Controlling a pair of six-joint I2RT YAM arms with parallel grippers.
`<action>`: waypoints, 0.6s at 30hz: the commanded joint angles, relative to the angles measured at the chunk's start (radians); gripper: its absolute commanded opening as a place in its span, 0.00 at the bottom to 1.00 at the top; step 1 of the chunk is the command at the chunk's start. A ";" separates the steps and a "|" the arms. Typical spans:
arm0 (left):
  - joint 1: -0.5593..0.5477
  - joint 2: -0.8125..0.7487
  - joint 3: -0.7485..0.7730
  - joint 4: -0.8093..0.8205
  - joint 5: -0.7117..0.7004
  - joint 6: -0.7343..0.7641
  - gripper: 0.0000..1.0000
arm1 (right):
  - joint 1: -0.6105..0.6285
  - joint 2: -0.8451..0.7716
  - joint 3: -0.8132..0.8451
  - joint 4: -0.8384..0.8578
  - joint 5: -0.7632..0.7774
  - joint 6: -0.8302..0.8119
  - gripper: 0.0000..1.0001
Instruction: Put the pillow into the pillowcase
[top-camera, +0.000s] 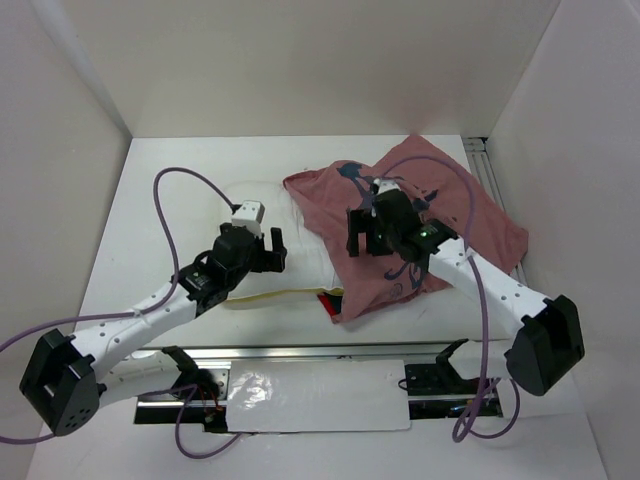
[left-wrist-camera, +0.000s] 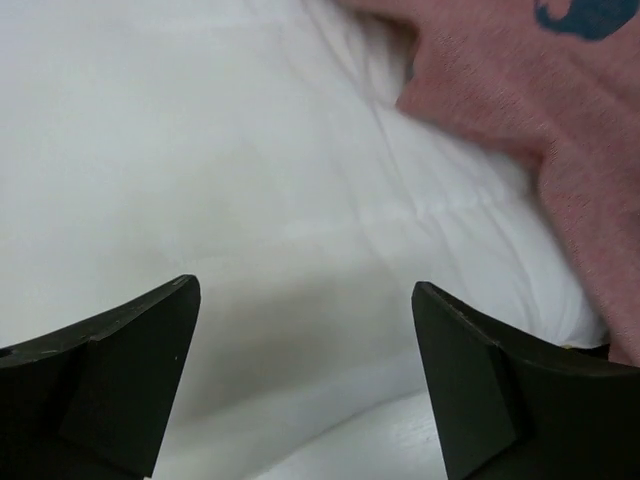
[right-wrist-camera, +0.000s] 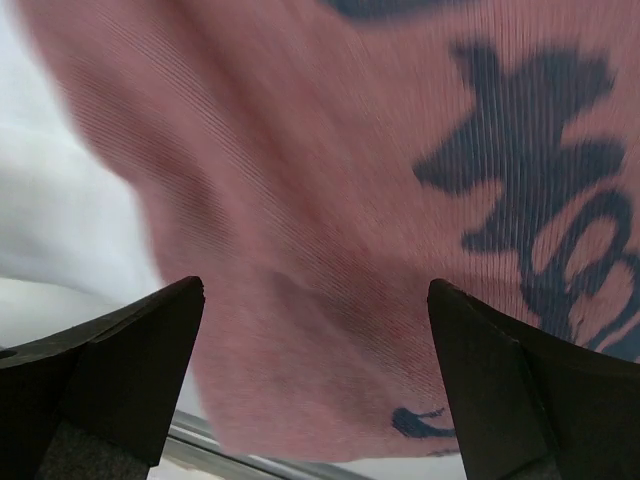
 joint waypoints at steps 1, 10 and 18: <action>-0.003 0.024 0.008 -0.089 0.017 -0.065 1.00 | -0.005 0.004 -0.100 -0.034 0.040 0.055 1.00; -0.023 -0.007 0.010 -0.046 0.196 -0.011 1.00 | -0.166 0.255 -0.058 0.122 0.146 -0.012 1.00; -0.072 0.117 0.103 -0.144 0.172 0.152 1.00 | -0.243 0.299 0.131 0.185 0.057 -0.157 1.00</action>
